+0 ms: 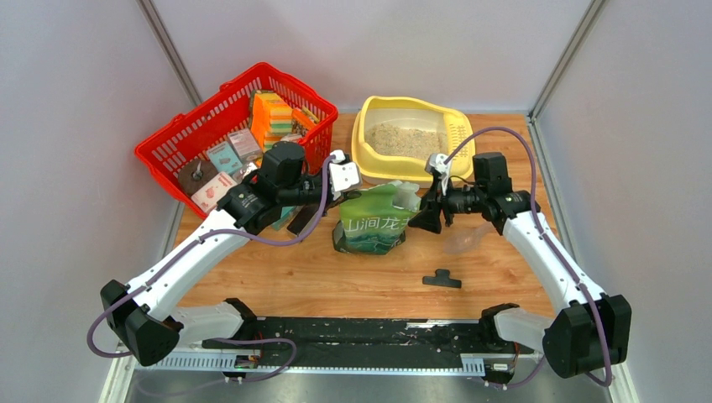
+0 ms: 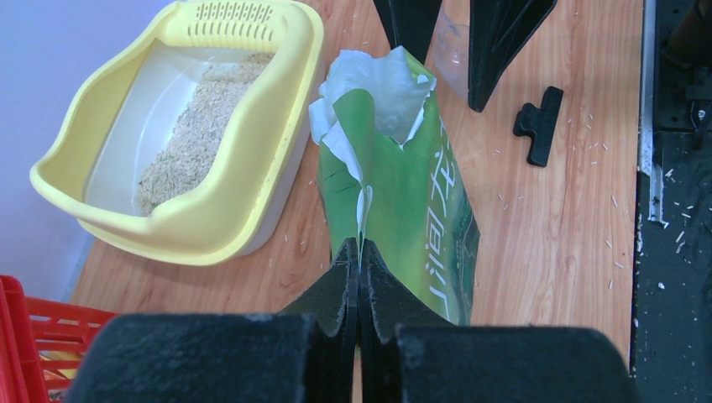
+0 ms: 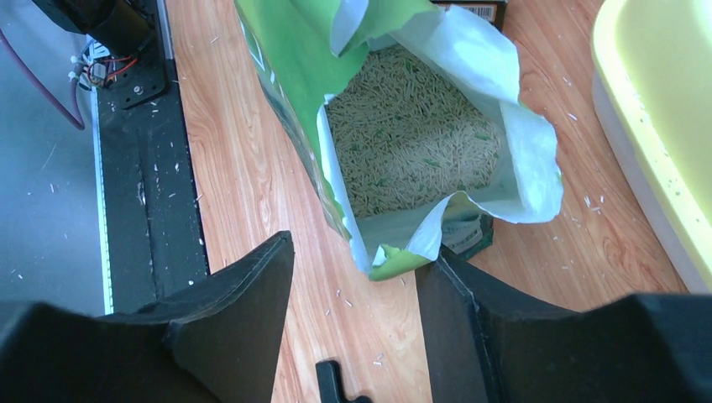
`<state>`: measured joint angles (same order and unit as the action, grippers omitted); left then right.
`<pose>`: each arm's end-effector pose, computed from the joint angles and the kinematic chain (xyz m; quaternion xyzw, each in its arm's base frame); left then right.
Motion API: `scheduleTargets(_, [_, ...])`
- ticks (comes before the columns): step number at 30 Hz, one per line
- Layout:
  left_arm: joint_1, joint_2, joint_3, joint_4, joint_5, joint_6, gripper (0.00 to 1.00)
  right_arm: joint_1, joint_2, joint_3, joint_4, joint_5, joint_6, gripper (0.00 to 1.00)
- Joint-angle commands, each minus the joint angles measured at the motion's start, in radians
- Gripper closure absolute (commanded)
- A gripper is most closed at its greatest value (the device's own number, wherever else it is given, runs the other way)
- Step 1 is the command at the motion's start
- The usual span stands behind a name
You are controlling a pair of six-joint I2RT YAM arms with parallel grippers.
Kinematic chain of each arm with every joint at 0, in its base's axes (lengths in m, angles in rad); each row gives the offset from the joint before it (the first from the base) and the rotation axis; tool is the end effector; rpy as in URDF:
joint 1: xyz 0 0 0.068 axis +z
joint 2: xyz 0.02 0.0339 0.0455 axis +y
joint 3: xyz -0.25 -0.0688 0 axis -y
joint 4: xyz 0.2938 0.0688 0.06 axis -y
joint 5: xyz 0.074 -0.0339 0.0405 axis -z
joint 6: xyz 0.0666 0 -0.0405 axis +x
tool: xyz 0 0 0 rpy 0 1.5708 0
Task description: Fill the litter box with clean litter
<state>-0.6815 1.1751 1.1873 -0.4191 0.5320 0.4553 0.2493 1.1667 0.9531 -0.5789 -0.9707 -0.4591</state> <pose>0.2407 -0.2388 0.3558 0.5556 0.6015 -0.2781 0.5021 0.2771 0.1273 0.2602 -0.4499 0.7062 0.3941 0.3789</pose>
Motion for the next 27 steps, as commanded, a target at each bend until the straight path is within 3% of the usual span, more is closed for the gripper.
scheduleTargets(1, [-0.003,-0.045,0.051,0.005,-0.013,0.010,1.00,0.034,0.011,-0.010,0.129,0.006,0.059,0.43])
scheduleTargets(7, [-0.003,-0.052,0.051,-0.010,-0.021,0.005,1.00,0.061,0.025,-0.040,0.212,0.049,0.085,0.50])
scheduleTargets(15, [0.002,-0.046,0.096,-0.032,-0.030,-0.013,1.00,0.064,0.016,-0.066,0.252,0.104,0.063,0.85])
scheduleTargets(17, [0.003,-0.031,0.150,-0.032,-0.041,-0.032,0.89,0.065,0.022,-0.063,0.251,0.093,0.060,0.91])
scheduleTargets(18, [0.010,-0.023,0.172,-0.026,-0.046,-0.056,0.76,0.064,0.022,-0.062,0.252,0.087,0.062,0.92])
scheduleTargets(21, [0.045,0.021,0.256,0.005,-0.067,-0.095,0.59,0.067,0.021,-0.057,0.255,0.076,0.062,0.95])
scheduleTargets(27, [0.119,0.217,0.379,0.007,-0.066,-0.069,0.60,0.067,0.019,-0.054,0.248,0.084,0.056,0.96])
